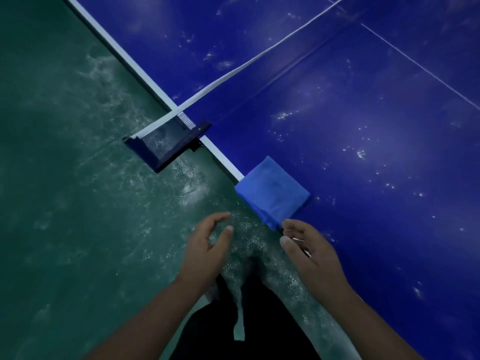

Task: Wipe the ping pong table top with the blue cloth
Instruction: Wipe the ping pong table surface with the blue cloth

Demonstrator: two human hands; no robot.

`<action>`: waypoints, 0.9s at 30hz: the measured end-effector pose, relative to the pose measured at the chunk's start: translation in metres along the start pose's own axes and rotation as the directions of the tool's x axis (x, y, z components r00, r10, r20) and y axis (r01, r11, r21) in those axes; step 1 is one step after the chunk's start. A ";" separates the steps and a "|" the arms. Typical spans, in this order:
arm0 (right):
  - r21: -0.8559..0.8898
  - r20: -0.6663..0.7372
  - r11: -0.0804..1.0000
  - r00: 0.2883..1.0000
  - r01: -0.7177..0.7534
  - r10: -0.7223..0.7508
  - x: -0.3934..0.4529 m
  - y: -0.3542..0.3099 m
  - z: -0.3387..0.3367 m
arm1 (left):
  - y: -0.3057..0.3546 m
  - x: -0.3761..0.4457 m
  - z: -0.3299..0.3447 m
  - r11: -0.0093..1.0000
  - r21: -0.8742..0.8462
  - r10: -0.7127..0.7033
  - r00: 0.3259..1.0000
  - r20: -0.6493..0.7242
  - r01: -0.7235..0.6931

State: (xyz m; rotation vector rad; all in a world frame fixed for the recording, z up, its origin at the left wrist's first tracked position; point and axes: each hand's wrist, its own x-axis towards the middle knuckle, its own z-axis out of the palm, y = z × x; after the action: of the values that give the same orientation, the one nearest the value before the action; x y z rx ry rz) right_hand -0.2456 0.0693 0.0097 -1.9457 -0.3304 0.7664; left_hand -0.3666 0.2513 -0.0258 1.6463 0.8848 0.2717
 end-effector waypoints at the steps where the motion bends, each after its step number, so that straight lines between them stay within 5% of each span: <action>1: -0.002 -0.006 1.000 1.000 -0.015 0.015 0.012 0.000 0.004 | 0.000 0.015 0.001 1.000 -0.011 -0.005 1.000 0.007 0.005; 4: -0.054 0.015 0.999 1.000 -0.006 0.006 0.051 0.003 0.013 | 0.002 0.058 0.009 0.999 0.032 0.035 0.999 0.028 -0.036; 7: -0.304 0.113 0.941 0.987 0.146 -0.117 0.098 0.012 0.027 | 0.005 0.095 0.018 0.974 0.171 0.140 0.988 0.068 -0.150; 12: -0.805 0.350 0.446 0.920 0.391 -0.175 0.174 0.033 0.058 | -0.012 0.162 0.021 0.824 0.432 0.292 0.929 0.228 -0.366; 18: -0.775 0.569 0.148 0.780 0.614 -0.259 0.205 0.057 0.042 | -0.039 0.238 0.006 0.523 0.620 0.382 0.811 0.443 -0.585; 22: -0.715 0.648 0.090 0.705 0.694 -0.289 0.233 0.050 0.048 | -0.058 0.256 -0.004 0.388 0.676 0.331 0.779 0.533 -0.627; 24: -0.724 0.634 0.088 0.710 0.685 -0.307 0.259 0.037 0.052 | -0.061 0.259 -0.006 0.367 0.673 0.340 0.766 0.546 -0.643; 27: -0.832 0.497 0.118 0.823 0.542 -0.276 0.317 0.012 0.041 | -0.062 0.261 -0.006 0.385 0.663 0.346 0.766 0.541 -0.642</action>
State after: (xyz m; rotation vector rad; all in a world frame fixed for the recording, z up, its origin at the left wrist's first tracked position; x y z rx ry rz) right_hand -0.0307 0.2589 -0.1320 -2.6464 -1.8372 0.3368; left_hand -0.2161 0.4323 -0.1541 2.7826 0.1622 -0.0460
